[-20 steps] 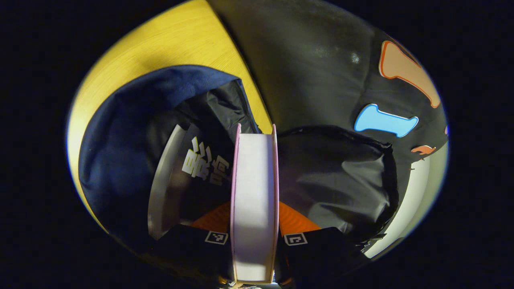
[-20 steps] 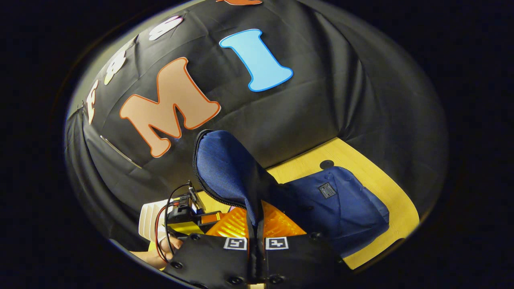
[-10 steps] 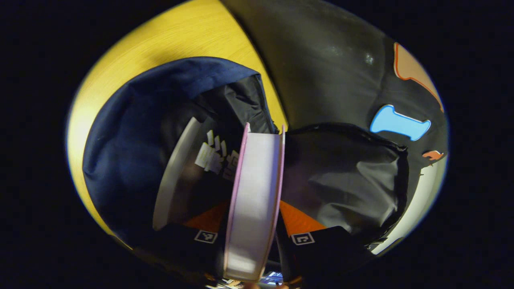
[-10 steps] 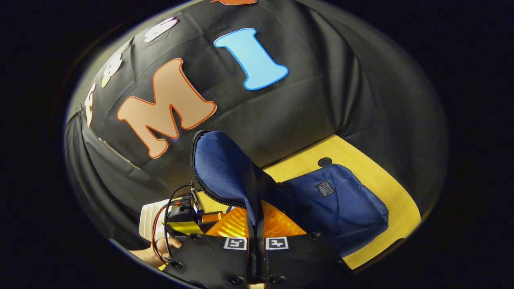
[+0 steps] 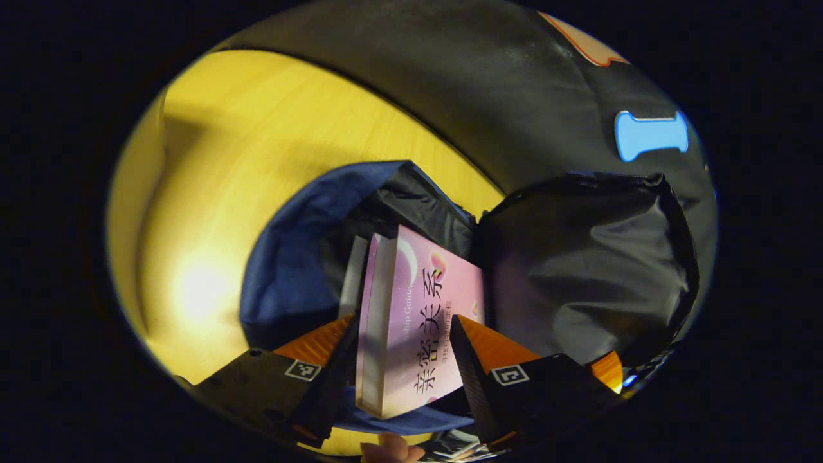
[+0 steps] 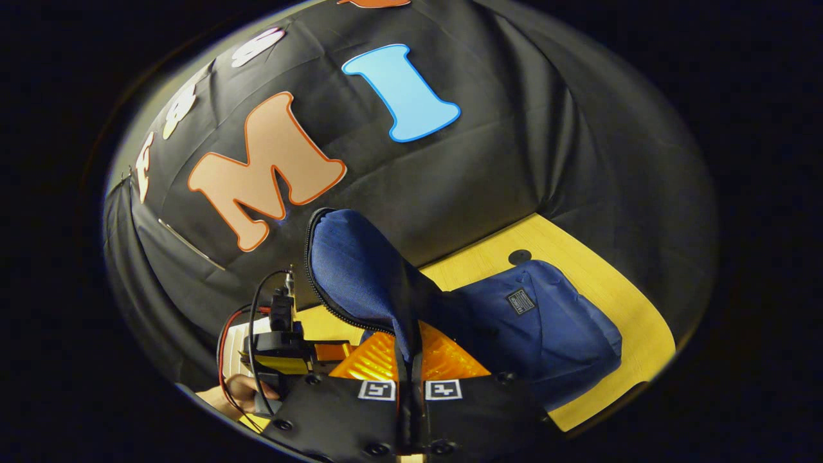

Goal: Open the schoolbag, grab two books from the bookshelf and put them into the schoolbag.

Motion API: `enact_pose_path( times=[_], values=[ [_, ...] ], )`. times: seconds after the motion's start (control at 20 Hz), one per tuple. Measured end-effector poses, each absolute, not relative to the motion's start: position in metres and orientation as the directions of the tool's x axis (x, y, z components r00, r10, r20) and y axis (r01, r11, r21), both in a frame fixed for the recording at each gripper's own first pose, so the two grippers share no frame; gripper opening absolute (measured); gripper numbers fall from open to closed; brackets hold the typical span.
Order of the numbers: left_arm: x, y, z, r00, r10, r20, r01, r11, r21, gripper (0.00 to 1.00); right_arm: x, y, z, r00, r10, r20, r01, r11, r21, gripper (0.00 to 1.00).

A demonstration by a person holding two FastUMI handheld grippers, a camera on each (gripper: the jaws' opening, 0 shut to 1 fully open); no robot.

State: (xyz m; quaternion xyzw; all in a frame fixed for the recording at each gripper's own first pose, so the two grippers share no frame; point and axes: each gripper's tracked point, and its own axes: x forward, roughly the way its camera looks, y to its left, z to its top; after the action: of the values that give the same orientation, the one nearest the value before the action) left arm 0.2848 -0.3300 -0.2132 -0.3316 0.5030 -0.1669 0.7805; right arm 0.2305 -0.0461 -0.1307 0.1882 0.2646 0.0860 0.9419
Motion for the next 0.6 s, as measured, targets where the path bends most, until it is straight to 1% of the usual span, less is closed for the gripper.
enact_pose_path(
  times=[0.15,0.2,0.3,0.35,0.4,0.45,0.5,0.6],
  values=[
    [0.293,-0.302,-0.187,0.537,-0.507,-0.674,0.007,0.802,-0.598,0.81,0.229,-0.043,-0.133,0.845,0.261,-0.467,-0.071,0.92,0.386,0.02],
    [0.294,-0.288,-0.176,0.576,-0.465,-0.673,0.022,0.831,-0.556,0.81,0.228,-0.042,-0.133,0.844,0.263,-0.467,-0.075,0.921,0.383,0.04],
    [0.291,-0.259,-0.152,0.643,-0.391,-0.658,0.069,0.886,-0.459,0.81,0.225,-0.04,-0.134,0.843,0.263,-0.469,-0.082,0.925,0.371,0.04],
    [0.289,-0.249,-0.14,0.676,-0.357,-0.644,0.091,0.909,-0.408,0.81,0.223,-0.039,-0.134,0.842,0.264,-0.471,-0.088,0.928,0.363,0.03],
    [0.284,-0.238,-0.127,0.709,-0.324,-0.627,0.108,0.927,-0.358,0.89,0.221,-0.038,-0.136,0.839,0.265,-0.474,-0.096,0.931,0.351,0.03],
    [0.282,-0.228,-0.114,0.741,-0.294,-0.604,0.12,0.943,-0.312,0.86,0.22,-0.037,-0.137,0.838,0.263,-0.477,-0.1,0.935,0.339,0.03],
    [0.278,-0.218,-0.101,0.772,-0.26,-0.58,0.121,0.956,-0.268,0.89,0.218,-0.035,-0.137,0.837,0.265,-0.478,-0.107,0.937,0.331,0.02],
    [0.266,-0.201,-0.079,0.827,-0.204,-0.524,0.113,0.973,-0.201,0.9,0.211,-0.028,-0.141,0.825,0.284,-0.489,-0.132,0.937,0.322,0.06]
  ],
)
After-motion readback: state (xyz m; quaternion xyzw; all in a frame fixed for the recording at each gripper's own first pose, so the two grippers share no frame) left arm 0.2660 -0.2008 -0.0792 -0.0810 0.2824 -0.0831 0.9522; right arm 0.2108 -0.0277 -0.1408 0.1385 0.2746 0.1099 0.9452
